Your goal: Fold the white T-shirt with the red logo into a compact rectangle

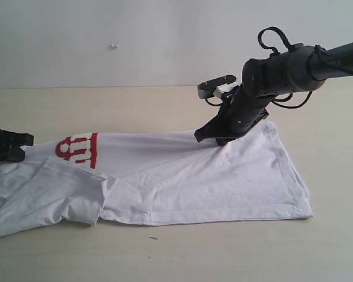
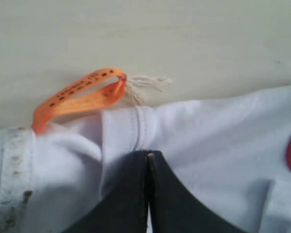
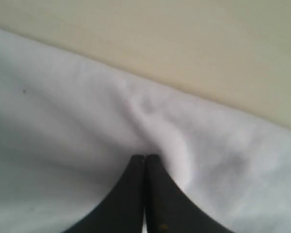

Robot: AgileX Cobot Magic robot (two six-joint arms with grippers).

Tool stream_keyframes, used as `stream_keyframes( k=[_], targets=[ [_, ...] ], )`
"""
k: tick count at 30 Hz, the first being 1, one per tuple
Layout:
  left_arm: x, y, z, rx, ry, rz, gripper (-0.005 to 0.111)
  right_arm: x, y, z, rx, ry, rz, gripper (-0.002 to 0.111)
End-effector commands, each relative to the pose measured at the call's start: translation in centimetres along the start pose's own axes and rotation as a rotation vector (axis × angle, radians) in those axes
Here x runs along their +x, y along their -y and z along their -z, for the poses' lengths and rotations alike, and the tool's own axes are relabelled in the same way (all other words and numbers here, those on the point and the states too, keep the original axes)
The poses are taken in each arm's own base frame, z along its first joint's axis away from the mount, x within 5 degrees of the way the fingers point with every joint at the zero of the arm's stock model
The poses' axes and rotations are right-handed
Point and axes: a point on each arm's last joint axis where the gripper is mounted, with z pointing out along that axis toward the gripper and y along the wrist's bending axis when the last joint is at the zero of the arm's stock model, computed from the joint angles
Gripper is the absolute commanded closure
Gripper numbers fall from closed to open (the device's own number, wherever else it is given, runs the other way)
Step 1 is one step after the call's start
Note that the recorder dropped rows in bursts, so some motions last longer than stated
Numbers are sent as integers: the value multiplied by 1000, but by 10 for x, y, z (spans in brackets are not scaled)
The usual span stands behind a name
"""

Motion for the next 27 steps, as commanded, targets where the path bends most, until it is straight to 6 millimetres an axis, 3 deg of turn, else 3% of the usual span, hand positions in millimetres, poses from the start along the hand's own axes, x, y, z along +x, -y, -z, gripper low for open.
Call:
stream_keyframes(
  k=[1, 8, 15, 20, 25, 27],
  targets=[
    [4, -16, -2, -78, 15, 4, 107, 22, 35, -15, 55, -126, 13, 108],
    [-11, -7, 3, 19, 16, -5, 107, 23, 51, -5, 67, -131, -24, 108],
    [-21, 3, 19, 65, 39, -27, 107, 28, 77, 5, 98, -153, -75, 108],
    [-24, 12, 31, 119, 37, -91, 107, 19, 76, 22, 106, -105, -68, 108],
    [-23, 41, 43, 272, 16, -292, 107, 6, 73, 55, 100, -26, -77, 108],
    [-22, 67, 49, 363, 9, -391, 107, 3, 69, 69, 72, -12, -63, 108]
  ],
)
